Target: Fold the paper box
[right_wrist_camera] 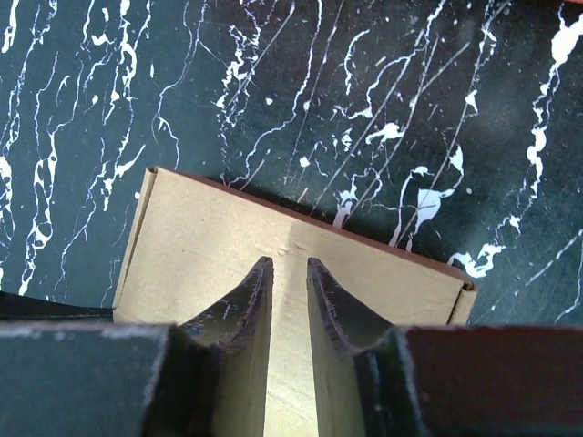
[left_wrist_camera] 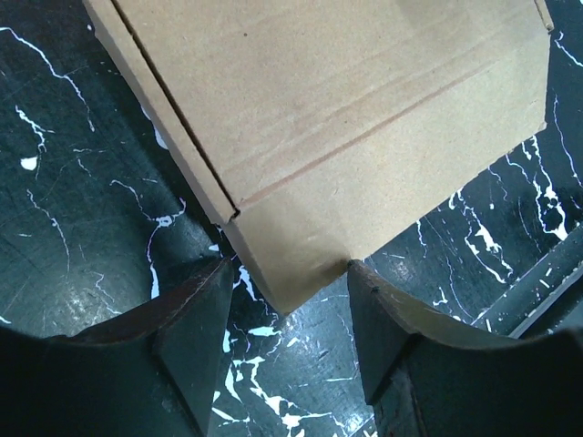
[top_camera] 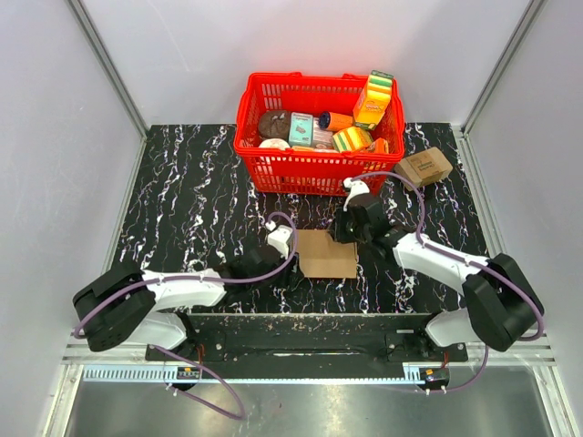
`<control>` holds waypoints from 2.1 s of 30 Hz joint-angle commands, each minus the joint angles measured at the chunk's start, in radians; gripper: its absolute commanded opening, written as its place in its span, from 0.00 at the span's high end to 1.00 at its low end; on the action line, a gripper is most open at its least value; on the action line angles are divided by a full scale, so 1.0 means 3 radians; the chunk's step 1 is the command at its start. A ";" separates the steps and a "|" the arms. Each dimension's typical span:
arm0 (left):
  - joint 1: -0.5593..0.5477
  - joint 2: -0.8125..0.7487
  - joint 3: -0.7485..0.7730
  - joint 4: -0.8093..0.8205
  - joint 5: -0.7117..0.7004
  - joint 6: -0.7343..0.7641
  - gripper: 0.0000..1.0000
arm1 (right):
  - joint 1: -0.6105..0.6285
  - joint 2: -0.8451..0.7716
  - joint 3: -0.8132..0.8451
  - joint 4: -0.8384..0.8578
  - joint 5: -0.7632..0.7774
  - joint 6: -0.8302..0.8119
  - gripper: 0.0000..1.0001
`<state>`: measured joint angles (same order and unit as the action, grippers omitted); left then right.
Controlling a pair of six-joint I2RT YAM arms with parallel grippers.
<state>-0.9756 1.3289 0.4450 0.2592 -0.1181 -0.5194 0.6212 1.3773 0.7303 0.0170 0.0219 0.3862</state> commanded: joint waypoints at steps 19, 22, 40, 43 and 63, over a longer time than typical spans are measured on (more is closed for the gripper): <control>0.0010 0.0331 0.0286 0.0036 -0.0220 0.0018 0.44 | 0.0021 0.0486 0.0321 0.0102 -0.0211 -0.0142 0.75; 0.0010 0.0346 0.0301 0.0005 -0.0286 0.0013 0.44 | 0.0015 0.0548 0.0352 0.0082 -0.0211 -0.0142 0.75; 0.0010 0.0576 0.0511 -0.0194 -0.0997 -0.0212 0.43 | 0.0015 0.0732 0.0444 -0.0016 -0.0247 -0.0163 0.76; 0.0010 0.0622 0.0547 -0.0184 -0.1064 -0.0232 0.43 | 0.0015 0.0747 0.0454 -0.0036 -0.0252 -0.0178 0.76; 0.0005 0.0756 0.0639 -0.0225 -0.1289 -0.0380 0.42 | 0.0021 0.0456 0.0398 -0.0174 0.0186 -0.0204 0.74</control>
<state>-0.9760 1.5711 0.6270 0.1650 -0.4610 -0.6056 0.6209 1.5803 0.8669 0.0132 -0.0345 0.3328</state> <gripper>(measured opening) 0.573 0.244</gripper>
